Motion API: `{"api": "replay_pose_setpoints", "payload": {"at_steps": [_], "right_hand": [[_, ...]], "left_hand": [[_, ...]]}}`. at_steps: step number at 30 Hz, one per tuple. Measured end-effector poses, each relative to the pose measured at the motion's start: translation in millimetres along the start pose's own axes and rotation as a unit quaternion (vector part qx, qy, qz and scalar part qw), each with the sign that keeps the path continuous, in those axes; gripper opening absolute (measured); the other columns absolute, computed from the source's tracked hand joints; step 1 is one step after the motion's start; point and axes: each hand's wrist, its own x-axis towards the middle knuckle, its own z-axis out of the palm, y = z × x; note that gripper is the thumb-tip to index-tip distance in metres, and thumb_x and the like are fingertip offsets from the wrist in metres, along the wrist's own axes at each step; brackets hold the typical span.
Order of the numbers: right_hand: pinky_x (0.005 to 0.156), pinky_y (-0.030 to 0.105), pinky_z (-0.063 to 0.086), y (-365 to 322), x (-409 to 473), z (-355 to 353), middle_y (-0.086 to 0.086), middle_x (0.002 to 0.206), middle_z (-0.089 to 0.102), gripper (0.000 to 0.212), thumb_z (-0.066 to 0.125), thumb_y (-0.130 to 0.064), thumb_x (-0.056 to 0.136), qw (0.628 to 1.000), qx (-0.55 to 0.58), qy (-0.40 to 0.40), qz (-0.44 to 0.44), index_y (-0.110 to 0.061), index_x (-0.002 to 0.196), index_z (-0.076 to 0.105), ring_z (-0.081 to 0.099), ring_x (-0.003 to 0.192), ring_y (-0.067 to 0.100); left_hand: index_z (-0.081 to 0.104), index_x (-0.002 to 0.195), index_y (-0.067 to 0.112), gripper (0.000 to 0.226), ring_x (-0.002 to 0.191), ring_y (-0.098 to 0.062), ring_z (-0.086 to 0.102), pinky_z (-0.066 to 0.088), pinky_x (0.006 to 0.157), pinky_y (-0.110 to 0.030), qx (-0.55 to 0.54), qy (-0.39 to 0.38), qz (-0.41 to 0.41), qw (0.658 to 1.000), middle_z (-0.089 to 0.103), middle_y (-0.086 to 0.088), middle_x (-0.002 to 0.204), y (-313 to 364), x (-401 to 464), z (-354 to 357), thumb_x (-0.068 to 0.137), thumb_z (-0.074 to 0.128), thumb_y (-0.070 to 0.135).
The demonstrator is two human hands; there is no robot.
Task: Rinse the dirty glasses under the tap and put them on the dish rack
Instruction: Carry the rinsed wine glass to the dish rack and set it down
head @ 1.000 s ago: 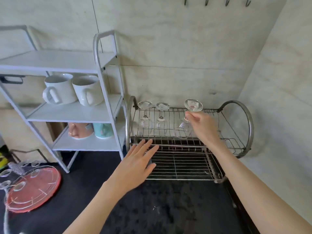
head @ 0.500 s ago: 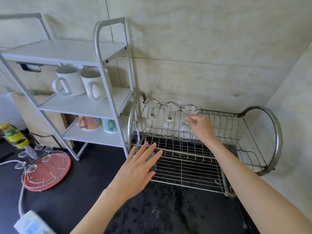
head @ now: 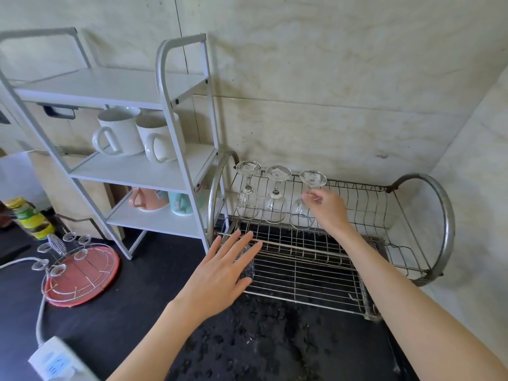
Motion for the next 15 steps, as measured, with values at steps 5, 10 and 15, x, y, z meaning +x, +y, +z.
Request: {"api": "replay_pose_setpoints", "payload": {"at_steps": [5,10,15], "right_hand": [[0.104,0.033,0.036,-12.4,-26.5,-7.6,0.008,0.139,0.048,0.054,0.052,-0.039,0.093,1.0,-0.008,0.013,0.021,-0.008,0.137,0.044,0.046,0.126,0.02],[0.105,0.026,0.029,-48.0,-77.4,-19.3,0.008,0.145,0.04,0.057,0.046,-0.041,0.096,0.996,-0.073,0.031,-0.034,-0.008,0.142,0.035,0.037,0.133,0.018],[0.109,0.022,0.015,-96.5,-163.1,-13.9,0.0,0.151,0.032,0.061,0.038,-0.05,0.095,0.975,-0.144,0.032,-0.168,-0.015,0.145,0.032,0.026,0.14,0.014]], "left_hand": [[-0.008,0.145,0.038,0.075,0.14,-0.01,-0.017,-0.023,0.103,-0.032,-0.046,-0.017,-0.004,0.999,-0.012,0.011,0.154,0.5,1.1,-15.0,0.075,0.0,0.063],[0.004,0.146,0.038,0.067,0.141,-0.009,-0.01,-0.017,0.108,-0.033,-0.064,0.044,0.001,0.997,-0.003,0.011,0.154,12.3,-24.1,-39.3,0.083,0.008,0.061],[0.02,0.146,0.033,0.059,0.142,-0.016,0.011,0.005,0.112,-0.045,-0.048,0.093,-0.032,0.994,0.022,0.004,0.153,15.8,-94.4,-51.2,0.091,0.024,0.055]]}}
